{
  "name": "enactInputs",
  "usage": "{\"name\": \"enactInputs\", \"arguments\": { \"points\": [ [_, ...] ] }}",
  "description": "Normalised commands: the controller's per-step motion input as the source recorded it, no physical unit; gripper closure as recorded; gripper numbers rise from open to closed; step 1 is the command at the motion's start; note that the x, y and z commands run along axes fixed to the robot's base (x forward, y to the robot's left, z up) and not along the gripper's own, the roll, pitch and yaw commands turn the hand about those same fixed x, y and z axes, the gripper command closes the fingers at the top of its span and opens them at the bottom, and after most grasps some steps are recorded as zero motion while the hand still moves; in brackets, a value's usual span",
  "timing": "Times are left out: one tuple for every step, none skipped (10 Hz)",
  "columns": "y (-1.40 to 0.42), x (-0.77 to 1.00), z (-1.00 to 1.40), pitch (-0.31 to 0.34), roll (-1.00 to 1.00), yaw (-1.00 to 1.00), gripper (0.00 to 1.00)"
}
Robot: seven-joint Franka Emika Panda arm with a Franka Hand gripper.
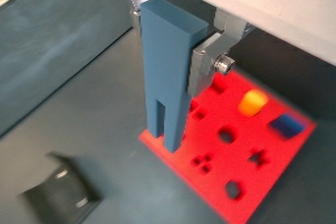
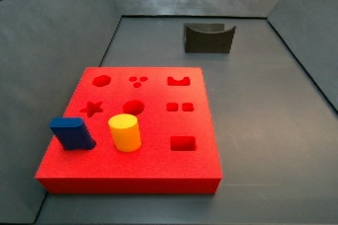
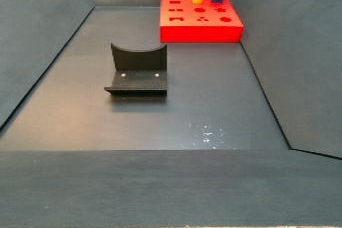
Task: Pick up the double-square object. Move up. Rotate the double-square object. Place the double-square object on the fixture. Regrasp the double-square object. Move to above the board. Insert the double-square object.
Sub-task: Move to above the board, then insert the double-square object.
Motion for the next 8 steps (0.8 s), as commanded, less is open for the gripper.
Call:
{"name": "enactInputs", "arguments": {
  "points": [
    [-0.07,-0.10,0.04,-0.010,-0.70,-0.08,1.00],
    [-0.04,-0.07,0.02,-0.021,-0.49,-0.05,1.00],
    [-0.02,-0.05,0.01,-0.020,-0.29,-0.02,1.00],
    [0.00,-0.04,0.01,-0.023,-0.22,-0.02,1.00],
    [0.00,0.00,0.00,0.000,0.01,0.00,1.00],
    [0.00,0.46,-0.43,0.231,0.01,0.00,1.00],
    [-0.11,0.43,-0.37,-0.190,-0.16,-0.15,1.00],
    [0.00,0.51,-0.42,-0.281,-0.26,-0.09,1.00]
  ]
}}
